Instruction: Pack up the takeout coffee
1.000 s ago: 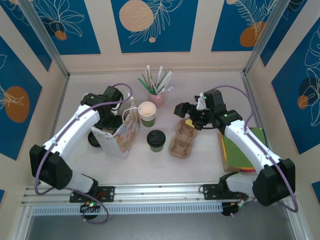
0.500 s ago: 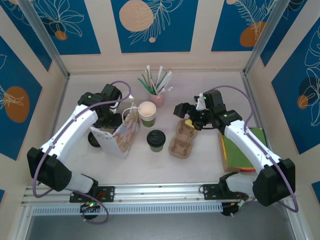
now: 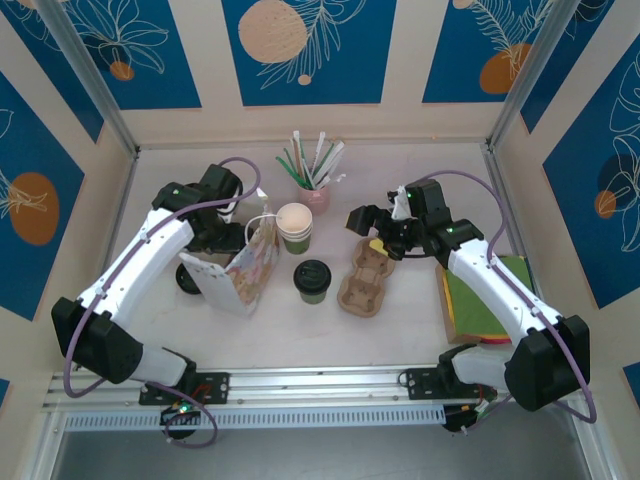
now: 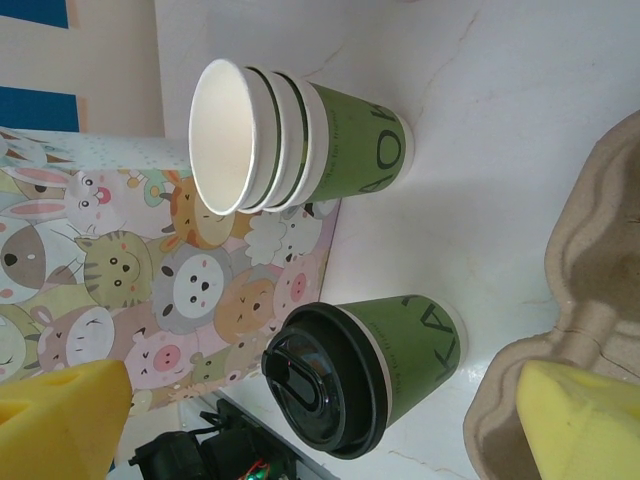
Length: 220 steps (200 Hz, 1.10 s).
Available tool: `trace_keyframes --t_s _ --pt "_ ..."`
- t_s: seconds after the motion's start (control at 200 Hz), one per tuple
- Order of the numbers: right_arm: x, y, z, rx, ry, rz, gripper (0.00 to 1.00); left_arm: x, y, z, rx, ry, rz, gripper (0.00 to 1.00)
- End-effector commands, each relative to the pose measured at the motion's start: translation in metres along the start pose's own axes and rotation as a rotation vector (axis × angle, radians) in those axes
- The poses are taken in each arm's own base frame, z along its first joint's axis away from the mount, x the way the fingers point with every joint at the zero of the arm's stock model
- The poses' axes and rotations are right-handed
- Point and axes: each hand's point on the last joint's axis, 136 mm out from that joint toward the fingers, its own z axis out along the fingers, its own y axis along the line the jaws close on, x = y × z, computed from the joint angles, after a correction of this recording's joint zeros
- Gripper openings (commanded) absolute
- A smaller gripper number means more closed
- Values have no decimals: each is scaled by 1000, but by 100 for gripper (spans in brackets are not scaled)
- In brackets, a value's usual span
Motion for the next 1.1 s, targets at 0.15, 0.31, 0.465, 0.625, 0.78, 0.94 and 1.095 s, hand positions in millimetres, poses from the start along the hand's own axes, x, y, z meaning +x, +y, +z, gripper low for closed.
trace_keyframes --t_s 0.15,0.31,0.465,0.625,0.78,0.94,1.095 --pt "-4 10 -3 -13 -8 -28 99 -5 -4 -19 27 -49 -7 86" --pt "-4 9 -2 -11 -7 -29 99 -8 -5 -23 38 -63 -6 87" --pt "-4 9 -2 -11 -6 -28 99 -10 -8 -25 53 -71 -4 88" --pt "-5 9 -2 -10 -8 -28 99 -13 -9 -28 61 -83 -6 93" --pt "-5 8 -2 -8 -9 -25 99 -16 -11 -31 68 -90 -7 93" --pt "-5 8 -2 -8 -7 -25 99 -19 -11 -37 74 -107 -11 93" --pt "-5 8 -2 -8 -8 -25 99 -22 -12 -44 85 -128 -18 94"
